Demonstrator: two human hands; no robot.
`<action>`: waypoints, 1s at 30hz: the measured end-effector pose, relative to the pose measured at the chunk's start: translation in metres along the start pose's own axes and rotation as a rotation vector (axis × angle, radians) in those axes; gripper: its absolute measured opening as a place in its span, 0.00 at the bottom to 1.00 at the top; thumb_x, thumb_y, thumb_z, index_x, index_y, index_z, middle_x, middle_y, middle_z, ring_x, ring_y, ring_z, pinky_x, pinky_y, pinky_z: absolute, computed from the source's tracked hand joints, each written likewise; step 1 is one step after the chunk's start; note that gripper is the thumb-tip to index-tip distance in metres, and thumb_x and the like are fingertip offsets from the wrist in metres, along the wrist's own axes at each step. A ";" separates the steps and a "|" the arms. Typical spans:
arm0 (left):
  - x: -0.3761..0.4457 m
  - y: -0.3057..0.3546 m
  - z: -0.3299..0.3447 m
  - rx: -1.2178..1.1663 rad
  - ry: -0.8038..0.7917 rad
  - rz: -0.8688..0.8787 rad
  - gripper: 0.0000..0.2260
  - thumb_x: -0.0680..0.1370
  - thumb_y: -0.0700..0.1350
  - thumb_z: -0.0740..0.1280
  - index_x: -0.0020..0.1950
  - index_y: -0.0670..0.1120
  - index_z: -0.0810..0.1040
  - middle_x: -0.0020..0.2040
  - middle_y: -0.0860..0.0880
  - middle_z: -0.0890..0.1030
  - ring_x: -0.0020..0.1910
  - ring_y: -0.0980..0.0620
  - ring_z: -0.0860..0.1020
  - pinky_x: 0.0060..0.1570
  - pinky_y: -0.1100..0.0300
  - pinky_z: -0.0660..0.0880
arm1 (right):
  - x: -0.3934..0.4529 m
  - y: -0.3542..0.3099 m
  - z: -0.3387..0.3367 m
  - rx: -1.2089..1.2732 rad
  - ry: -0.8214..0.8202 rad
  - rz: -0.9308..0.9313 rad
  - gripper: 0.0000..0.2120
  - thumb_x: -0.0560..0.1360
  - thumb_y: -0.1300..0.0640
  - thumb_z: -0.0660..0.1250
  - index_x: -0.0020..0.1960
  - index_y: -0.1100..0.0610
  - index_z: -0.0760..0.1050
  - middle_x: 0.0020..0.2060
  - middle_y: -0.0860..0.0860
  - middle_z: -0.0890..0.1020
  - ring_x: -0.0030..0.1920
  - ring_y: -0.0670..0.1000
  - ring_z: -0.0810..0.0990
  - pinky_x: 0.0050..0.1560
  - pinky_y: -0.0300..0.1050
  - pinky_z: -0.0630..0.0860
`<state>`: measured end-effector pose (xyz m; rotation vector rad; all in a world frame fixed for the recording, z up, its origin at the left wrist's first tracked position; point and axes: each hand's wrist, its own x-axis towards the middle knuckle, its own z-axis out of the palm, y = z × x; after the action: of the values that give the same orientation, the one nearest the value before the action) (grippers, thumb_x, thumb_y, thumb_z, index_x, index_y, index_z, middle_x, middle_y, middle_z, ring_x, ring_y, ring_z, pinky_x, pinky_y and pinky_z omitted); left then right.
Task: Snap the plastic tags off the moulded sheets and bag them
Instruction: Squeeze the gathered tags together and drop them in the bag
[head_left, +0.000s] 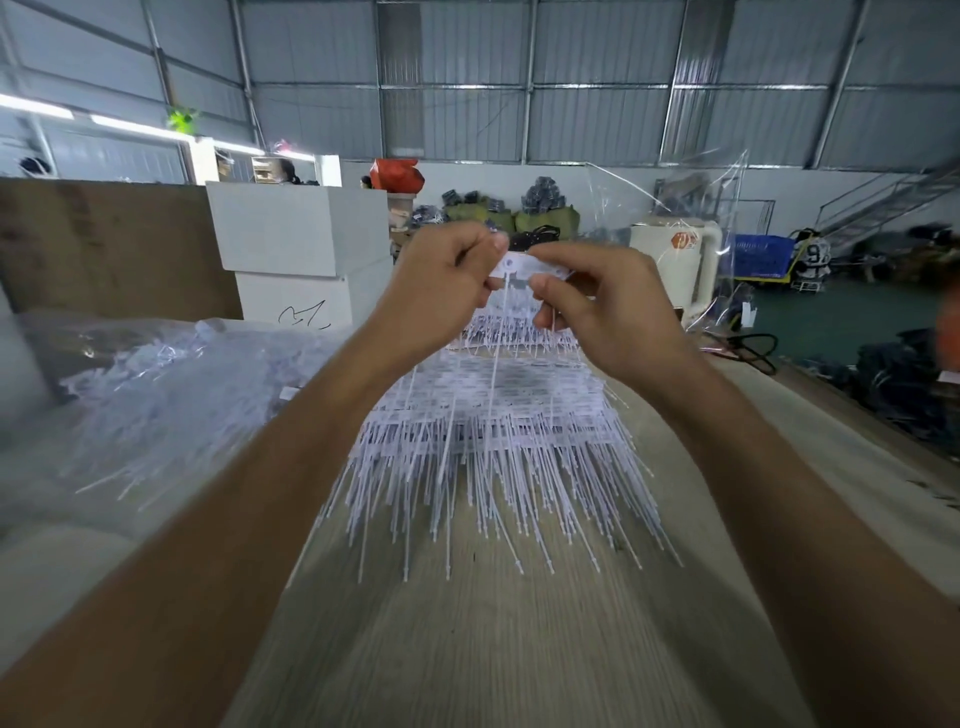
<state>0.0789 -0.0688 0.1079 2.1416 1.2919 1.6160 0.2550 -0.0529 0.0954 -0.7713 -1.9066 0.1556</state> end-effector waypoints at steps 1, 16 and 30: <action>0.000 0.000 -0.001 -0.006 0.003 -0.006 0.18 0.85 0.45 0.61 0.45 0.30 0.74 0.32 0.46 0.74 0.30 0.65 0.76 0.32 0.70 0.69 | 0.000 -0.001 0.003 -0.049 0.034 -0.052 0.12 0.80 0.63 0.67 0.62 0.61 0.81 0.44 0.54 0.84 0.33 0.47 0.83 0.46 0.50 0.81; 0.002 -0.006 -0.006 -0.280 -0.045 -0.133 0.16 0.84 0.46 0.63 0.40 0.38 0.78 0.28 0.54 0.76 0.29 0.56 0.73 0.37 0.64 0.73 | -0.009 -0.005 0.015 -0.258 0.165 -0.295 0.10 0.82 0.64 0.63 0.56 0.66 0.81 0.43 0.59 0.79 0.36 0.58 0.77 0.40 0.57 0.76; -0.005 0.001 0.007 0.411 -0.124 0.328 0.14 0.84 0.47 0.62 0.41 0.42 0.76 0.32 0.48 0.75 0.33 0.46 0.73 0.37 0.50 0.71 | 0.001 -0.002 -0.011 0.596 -0.202 0.608 0.03 0.82 0.62 0.63 0.50 0.60 0.73 0.29 0.48 0.60 0.28 0.46 0.56 0.25 0.38 0.56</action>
<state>0.0850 -0.0706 0.1017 2.7770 1.3881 1.3805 0.2630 -0.0564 0.1026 -0.9096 -1.6126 1.1566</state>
